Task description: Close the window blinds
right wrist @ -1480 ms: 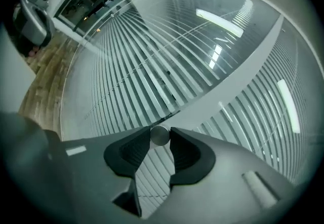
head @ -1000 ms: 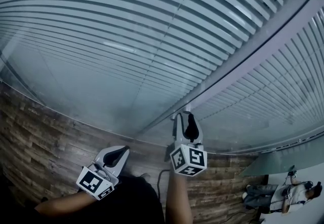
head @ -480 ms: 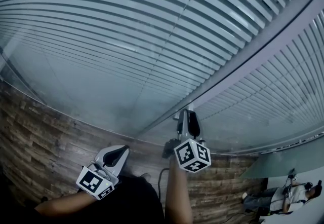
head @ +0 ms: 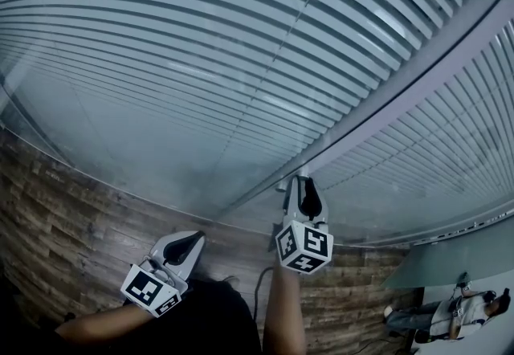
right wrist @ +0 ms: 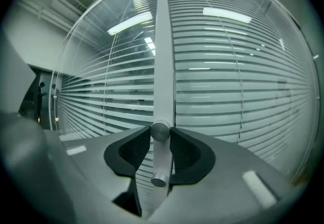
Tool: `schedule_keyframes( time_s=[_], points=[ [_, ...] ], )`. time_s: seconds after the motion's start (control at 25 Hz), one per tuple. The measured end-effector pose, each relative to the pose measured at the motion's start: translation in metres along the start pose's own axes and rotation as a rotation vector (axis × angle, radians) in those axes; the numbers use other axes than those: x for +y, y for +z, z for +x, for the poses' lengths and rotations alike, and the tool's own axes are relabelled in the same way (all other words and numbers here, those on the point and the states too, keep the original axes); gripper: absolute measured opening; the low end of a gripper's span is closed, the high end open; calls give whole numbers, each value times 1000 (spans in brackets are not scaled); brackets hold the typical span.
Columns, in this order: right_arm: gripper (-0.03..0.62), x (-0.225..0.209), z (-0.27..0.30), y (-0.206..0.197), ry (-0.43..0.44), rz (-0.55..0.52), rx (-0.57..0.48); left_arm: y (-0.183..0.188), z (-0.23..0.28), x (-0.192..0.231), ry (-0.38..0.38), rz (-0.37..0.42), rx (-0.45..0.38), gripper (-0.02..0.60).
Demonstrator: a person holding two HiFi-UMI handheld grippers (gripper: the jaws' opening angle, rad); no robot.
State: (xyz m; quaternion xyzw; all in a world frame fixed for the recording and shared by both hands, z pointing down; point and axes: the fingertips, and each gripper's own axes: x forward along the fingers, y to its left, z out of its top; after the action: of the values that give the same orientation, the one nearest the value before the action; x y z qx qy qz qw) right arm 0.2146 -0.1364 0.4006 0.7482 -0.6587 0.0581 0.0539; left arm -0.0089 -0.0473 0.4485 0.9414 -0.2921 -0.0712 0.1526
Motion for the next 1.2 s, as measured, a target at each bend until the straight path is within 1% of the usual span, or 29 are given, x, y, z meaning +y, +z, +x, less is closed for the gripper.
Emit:
schedule_keyframes(
  time_s=[0.16, 0.4, 0.64, 0.88, 0.96, 1.0, 1.04, 1.08, 1.12, 1.2],
  points=[
    [126, -1, 7, 1, 0, -152, 40, 1, 5, 3, 1, -14, 4, -2],
    [126, 11, 5, -3, -21, -419, 97, -1, -2, 6, -4, -17, 0, -2],
    [124, 10, 8, -7, 9, -572, 158, -3, 4, 6, -5, -15, 2, -2],
    [118, 11, 0, -6, -20, -850, 207, -1, 2, -1, -14, -16, 2, -2],
    [120, 12, 2, -8, -32, -926, 210, -2, 3, 2, -12, -19, 4, -2],
    [123, 11, 4, -8, -36, -945, 205, -3, 4, 3, -10, -21, 5, -2],
    [124, 11, 4, -9, -37, -939, 196, -3, 5, 4, -8, -22, 6, -2],
    [126, 10, 3, -8, -32, -897, 182, -2, 5, 3, -7, -22, 6, -2],
    [126, 10, -1, -6, -18, -816, 164, -1, 3, 1, -7, -21, 4, -2],
    [145, 16, -12, -2, 30, -568, 107, 1, -5, -2, -9, -16, -1, -2]
  ],
)
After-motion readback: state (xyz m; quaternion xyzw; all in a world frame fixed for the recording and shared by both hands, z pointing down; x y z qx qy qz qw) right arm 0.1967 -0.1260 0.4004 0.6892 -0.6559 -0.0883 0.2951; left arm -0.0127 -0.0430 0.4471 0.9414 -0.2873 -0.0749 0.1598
